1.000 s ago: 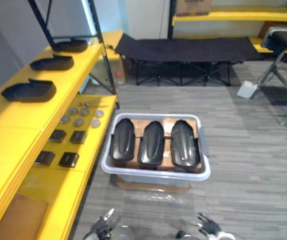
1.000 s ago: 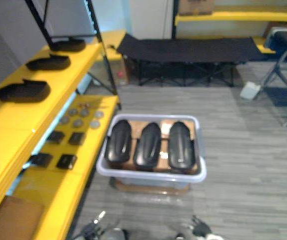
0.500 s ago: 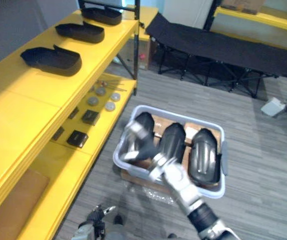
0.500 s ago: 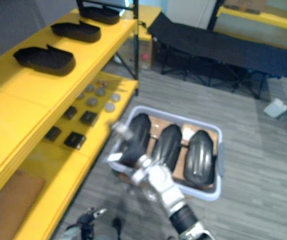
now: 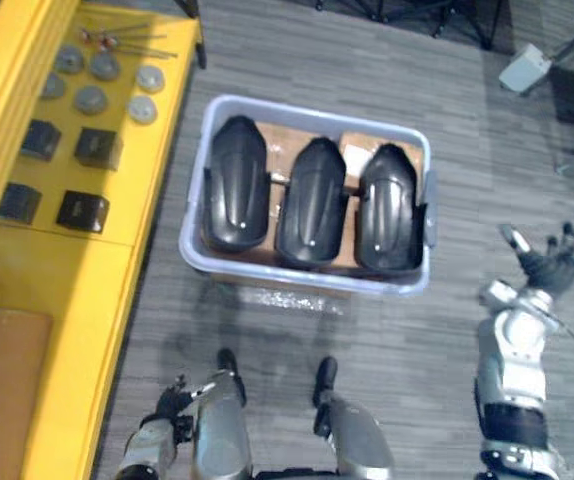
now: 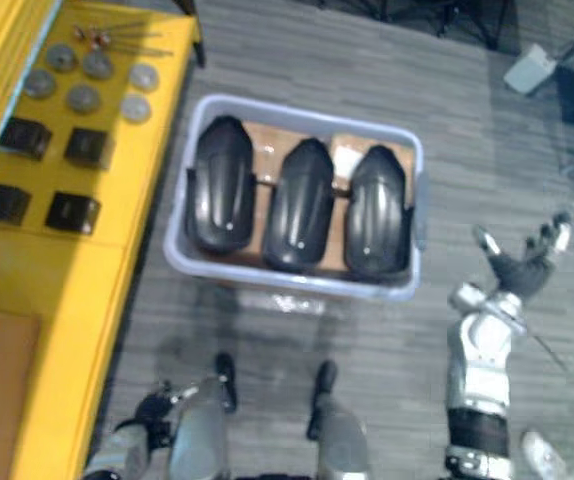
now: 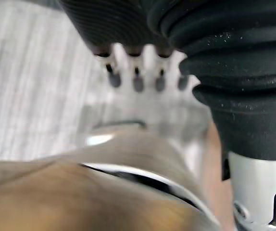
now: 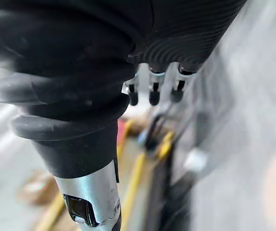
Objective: Walk over and take plastic housings, then place them on the shelf
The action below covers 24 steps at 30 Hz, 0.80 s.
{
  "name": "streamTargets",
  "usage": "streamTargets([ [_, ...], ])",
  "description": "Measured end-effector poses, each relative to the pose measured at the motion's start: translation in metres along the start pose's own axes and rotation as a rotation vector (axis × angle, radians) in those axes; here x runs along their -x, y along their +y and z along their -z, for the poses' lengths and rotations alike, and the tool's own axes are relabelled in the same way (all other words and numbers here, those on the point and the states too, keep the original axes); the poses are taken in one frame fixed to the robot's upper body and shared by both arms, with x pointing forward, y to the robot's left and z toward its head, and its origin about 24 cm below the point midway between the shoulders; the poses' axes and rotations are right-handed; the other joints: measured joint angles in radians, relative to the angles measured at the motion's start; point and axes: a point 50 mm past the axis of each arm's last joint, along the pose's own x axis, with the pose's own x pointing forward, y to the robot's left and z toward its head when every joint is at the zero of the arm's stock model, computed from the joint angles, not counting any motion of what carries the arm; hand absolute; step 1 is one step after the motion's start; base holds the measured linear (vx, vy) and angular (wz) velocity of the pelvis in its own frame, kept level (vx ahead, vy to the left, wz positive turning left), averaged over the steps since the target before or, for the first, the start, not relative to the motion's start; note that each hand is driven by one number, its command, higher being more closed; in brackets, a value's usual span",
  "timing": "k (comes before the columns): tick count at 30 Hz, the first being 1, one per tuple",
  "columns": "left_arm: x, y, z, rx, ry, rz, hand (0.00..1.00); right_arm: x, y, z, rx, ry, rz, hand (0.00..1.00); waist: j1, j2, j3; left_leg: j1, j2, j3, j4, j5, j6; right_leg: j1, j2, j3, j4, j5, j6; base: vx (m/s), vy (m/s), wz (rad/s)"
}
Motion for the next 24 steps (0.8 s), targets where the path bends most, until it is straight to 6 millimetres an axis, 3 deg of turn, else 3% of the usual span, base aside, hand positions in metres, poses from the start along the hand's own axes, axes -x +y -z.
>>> streamTargets([
  [4, -0.001, -0.003, -0.004, 0.025, -0.020, 0.010, 0.00, -0.022, -0.007, 0.004, 0.008, 0.045, 0.056, 0.00, 0.010, 0.007, 0.004, -0.040, -0.012, -0.027, -0.009, 0.021, 0.004, -0.031, -0.004, -0.023, 0.008, 0.000, 0.000, -0.02, -0.011, 0.20],
  [9, -0.001, -0.010, -0.006, 0.044, -0.032, 0.031, 0.00, -0.052, -0.003, -0.016, 0.000, 0.036, 0.070, 0.00, 0.027, 0.029, 0.018, -0.058, -0.044, -0.060, -0.037, 0.049, 0.009, -0.034, -0.020, -0.026, 0.009, -0.005, -0.003, 0.01, 0.018, 0.31],
  [11, -0.002, -0.015, -0.007, 0.068, -0.036, 0.045, 0.00, -0.064, 0.002, -0.027, -0.010, 0.042, 0.077, 0.00, 0.047, 0.049, 0.029, -0.059, -0.056, -0.063, -0.044, 0.056, 0.014, -0.041, -0.030, -0.026, 0.013, -0.005, -0.002, 0.00, 0.023, 0.07],
  [17, -0.001, -0.030, -0.006, 0.102, -0.034, 0.105, 0.00, -0.085, 0.011, -0.059, 0.039, 0.007, 0.059, 0.00, 0.057, 0.110, 0.061, -0.072, -0.087, -0.084, -0.053, 0.069, 0.028, -0.055, -0.061, -0.053, 0.045, -0.018, 0.014, -0.02, 0.031, 0.15],
  [24, 0.000, -0.040, -0.003, 0.116, -0.023, 0.153, 0.00, -0.095, 0.027, -0.081, 0.121, 0.025, 0.021, 0.00, 0.071, 0.155, 0.070, -0.091, -0.105, -0.091, -0.049, 0.076, 0.037, -0.091, -0.090, -0.066, 0.102, -0.043, 0.026, -0.01, 0.017, 0.06],
])
